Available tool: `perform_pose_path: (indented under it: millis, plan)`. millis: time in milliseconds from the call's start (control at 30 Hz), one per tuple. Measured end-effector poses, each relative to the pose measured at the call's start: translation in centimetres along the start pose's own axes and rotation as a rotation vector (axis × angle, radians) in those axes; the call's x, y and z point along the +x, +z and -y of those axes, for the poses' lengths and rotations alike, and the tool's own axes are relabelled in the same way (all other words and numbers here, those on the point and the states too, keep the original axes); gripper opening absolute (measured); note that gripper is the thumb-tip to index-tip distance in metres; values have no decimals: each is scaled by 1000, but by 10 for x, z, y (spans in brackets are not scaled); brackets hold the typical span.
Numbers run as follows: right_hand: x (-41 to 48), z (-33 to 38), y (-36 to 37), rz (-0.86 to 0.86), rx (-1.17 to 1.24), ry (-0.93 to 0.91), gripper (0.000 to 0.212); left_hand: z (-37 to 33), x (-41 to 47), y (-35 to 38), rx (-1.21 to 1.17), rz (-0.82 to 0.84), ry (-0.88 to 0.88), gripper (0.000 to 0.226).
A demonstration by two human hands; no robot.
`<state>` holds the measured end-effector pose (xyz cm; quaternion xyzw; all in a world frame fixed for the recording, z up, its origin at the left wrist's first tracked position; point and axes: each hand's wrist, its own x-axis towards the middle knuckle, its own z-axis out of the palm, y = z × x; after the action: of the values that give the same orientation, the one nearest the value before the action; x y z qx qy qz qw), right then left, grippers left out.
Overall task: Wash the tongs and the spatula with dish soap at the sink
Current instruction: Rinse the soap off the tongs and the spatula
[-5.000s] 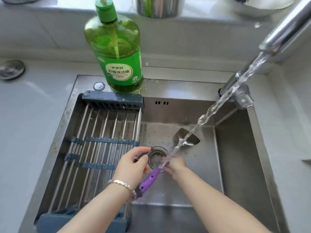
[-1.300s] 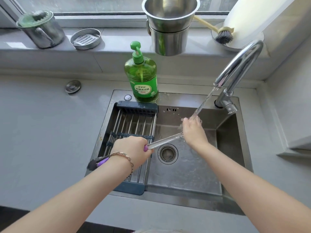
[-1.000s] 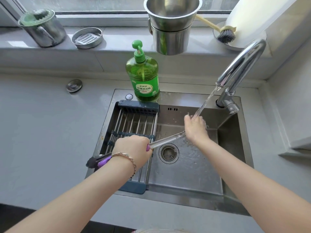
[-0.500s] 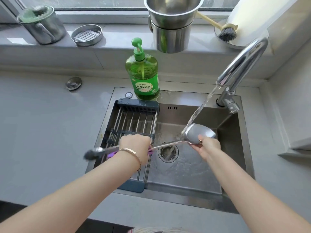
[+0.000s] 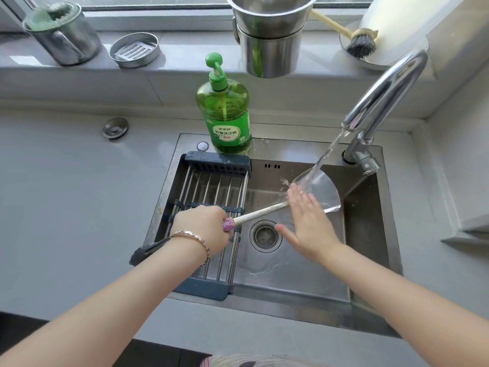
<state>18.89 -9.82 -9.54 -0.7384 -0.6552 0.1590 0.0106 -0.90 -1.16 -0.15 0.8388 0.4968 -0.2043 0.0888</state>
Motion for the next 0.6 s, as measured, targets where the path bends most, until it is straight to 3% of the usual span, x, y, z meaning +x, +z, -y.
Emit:
perform_pose_path:
  millis: [133, 300, 433, 500, 600]
  plan:
    - [7, -23, -9, -4, -141, -27, 120, 4, -1, 2, 0, 7, -25, 25]
    - [8, -14, -7, 26, -184, -84, 103, 1, -3, 3, -14, -20, -26, 23]
    - [5, -38, -11, -108, -123, 136, 102, 1, -2, 7, -19, -38, -26, 22]
    - [0, -36, -11, -190, 96, 280, 103, -4, 0, 11, -37, -57, -21, 24]
    - [-8, -11, -17, -416, 875, 601, 97, -18, 5, 22, -69, -65, -6, 26]
